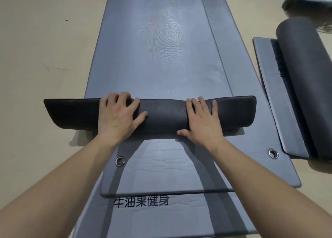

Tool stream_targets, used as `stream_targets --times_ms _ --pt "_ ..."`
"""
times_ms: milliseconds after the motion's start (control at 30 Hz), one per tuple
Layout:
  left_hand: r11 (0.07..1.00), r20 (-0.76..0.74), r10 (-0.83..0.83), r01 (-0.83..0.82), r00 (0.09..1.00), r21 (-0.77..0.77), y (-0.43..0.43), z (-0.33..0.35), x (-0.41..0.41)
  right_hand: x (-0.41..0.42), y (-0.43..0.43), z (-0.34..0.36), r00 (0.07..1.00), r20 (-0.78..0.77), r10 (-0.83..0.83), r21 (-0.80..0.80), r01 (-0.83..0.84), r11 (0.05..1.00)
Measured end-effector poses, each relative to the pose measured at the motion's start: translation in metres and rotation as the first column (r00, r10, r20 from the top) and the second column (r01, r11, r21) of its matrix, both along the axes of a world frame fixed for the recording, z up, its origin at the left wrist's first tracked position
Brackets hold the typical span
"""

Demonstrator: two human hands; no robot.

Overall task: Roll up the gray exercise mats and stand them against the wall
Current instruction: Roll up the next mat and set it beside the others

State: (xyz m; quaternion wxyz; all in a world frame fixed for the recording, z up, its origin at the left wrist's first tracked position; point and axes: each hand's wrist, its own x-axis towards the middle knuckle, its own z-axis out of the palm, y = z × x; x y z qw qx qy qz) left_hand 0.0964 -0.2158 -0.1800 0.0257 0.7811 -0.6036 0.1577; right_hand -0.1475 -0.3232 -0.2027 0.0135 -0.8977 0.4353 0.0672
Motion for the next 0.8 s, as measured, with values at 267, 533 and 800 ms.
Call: stream_targets --times_ms 267,533,800 --pt "0.921 -0.127 -0.14 0.176 0.982 0.347 0.009 -0.032 0.03 -0.012 -0.02 -0.022 0.984 0.093 0.152 -0.067 -0.147 0.987" --pt "0.861 -0.379 -0.021 0.209 0.925 0.464 -0.005 -0.032 0.039 0.001 -0.032 -0.016 0.981 -0.094 0.168 0.108 -0.158 0.982" --pt "0.748 -0.59 0.224 0.252 0.775 0.614 -0.023 0.015 0.057 0.012 -0.057 0.055 0.999 -0.026 0.034 0.477 -0.017 0.879"
